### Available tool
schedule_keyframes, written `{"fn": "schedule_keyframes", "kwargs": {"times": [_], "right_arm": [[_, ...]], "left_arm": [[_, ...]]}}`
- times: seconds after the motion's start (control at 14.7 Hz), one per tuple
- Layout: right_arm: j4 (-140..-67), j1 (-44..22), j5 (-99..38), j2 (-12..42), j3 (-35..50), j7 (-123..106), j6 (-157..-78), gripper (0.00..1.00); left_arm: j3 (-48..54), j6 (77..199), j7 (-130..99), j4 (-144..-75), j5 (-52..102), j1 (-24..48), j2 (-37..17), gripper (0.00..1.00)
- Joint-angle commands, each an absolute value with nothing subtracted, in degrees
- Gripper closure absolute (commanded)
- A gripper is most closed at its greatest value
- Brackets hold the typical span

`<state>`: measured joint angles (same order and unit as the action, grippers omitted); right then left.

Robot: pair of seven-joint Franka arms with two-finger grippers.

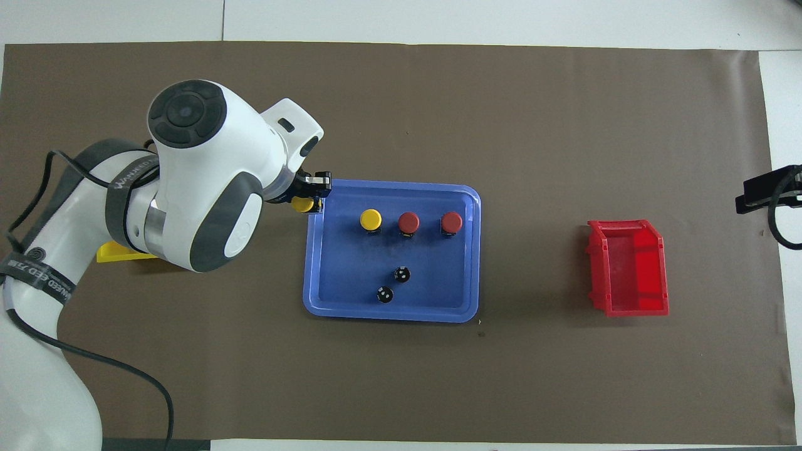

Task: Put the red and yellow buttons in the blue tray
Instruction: 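Place the second yellow button in the tray with the left gripper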

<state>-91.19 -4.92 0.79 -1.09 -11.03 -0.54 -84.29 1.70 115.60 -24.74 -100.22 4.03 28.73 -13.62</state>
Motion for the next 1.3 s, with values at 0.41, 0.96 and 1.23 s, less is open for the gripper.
{"fn": "schedule_keyframes", "kwargs": {"times": [0.41, 0.96, 1.23], "right_arm": [[-91.8, -4.9, 1.1, -1.8, -10.5, -1.4, -84.2, 0.0], [-91.9, -4.9, 1.1, -1.8, -10.5, -1.4, -84.2, 0.0], [-91.8, -5.0, 1.1, -1.8, -10.5, -1.4, -84.2, 0.0]], "left_arm": [[0.5, 121.0, -25.7, -101.5, 5.4, 31.6, -18.4, 0.98], [0.3, 118.2, -26.5, -101.6, 5.1, 32.3, -19.1, 0.18], [0.1, 102.6, -25.9, -96.0, 0.2, 31.6, -16.4, 0.0]]}}
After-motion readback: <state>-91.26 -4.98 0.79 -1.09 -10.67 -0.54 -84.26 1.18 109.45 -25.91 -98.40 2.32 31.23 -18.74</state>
